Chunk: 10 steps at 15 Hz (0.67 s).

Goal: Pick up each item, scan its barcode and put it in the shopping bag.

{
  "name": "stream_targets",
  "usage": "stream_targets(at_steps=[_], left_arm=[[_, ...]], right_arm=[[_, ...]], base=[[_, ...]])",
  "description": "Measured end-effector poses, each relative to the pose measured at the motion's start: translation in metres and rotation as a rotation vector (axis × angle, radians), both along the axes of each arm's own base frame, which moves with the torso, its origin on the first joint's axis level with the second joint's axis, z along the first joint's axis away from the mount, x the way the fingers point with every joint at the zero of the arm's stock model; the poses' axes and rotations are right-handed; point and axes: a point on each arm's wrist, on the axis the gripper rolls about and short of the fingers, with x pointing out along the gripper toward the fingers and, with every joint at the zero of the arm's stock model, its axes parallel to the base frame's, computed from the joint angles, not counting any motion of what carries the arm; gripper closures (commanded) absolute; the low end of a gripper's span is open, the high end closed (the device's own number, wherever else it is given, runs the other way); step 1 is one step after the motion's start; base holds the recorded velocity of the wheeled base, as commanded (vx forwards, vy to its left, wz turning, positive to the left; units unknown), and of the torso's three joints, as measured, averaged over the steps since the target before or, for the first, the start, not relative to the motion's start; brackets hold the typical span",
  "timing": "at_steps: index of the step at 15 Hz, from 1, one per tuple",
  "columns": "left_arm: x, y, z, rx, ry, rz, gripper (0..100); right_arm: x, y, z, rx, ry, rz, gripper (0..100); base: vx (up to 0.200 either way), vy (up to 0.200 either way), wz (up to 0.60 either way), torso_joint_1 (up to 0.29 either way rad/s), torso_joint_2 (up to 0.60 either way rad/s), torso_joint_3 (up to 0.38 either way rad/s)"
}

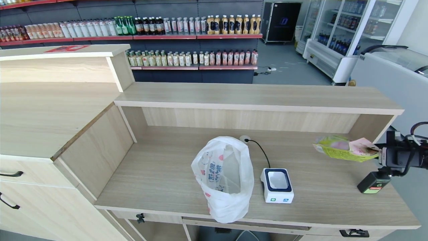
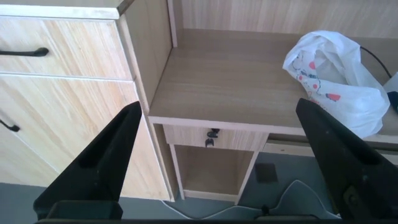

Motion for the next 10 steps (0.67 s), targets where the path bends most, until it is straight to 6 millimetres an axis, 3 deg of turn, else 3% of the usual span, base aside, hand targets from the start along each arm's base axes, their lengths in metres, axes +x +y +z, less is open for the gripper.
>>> stream_targets(at_steps=[2, 5, 10], left_arm=[[0.000, 0.000, 0.000, 0.000, 0.000, 0.001, 0], [0.000, 0.000, 0.000, 0.000, 0.000, 0.001, 0], [0.000, 0.000, 0.000, 0.000, 0.000, 0.001, 0]], right_arm=[[0.007, 0.006, -0.005, -0.015, -0.048, 0.097, 100], [0.020, 0.015, -0.018, -0.032, -0.113, 0.235, 100], [0.028, 0.012, -0.055, -0.088, -0.091, 0.299, 100]], base=[[0.000, 0.000, 0.60, 0.010, 0.00, 0.002], [0.000, 0.000, 0.00, 0.000, 0.00, 0.000], [0.000, 0.000, 0.00, 0.000, 0.00, 0.000]])
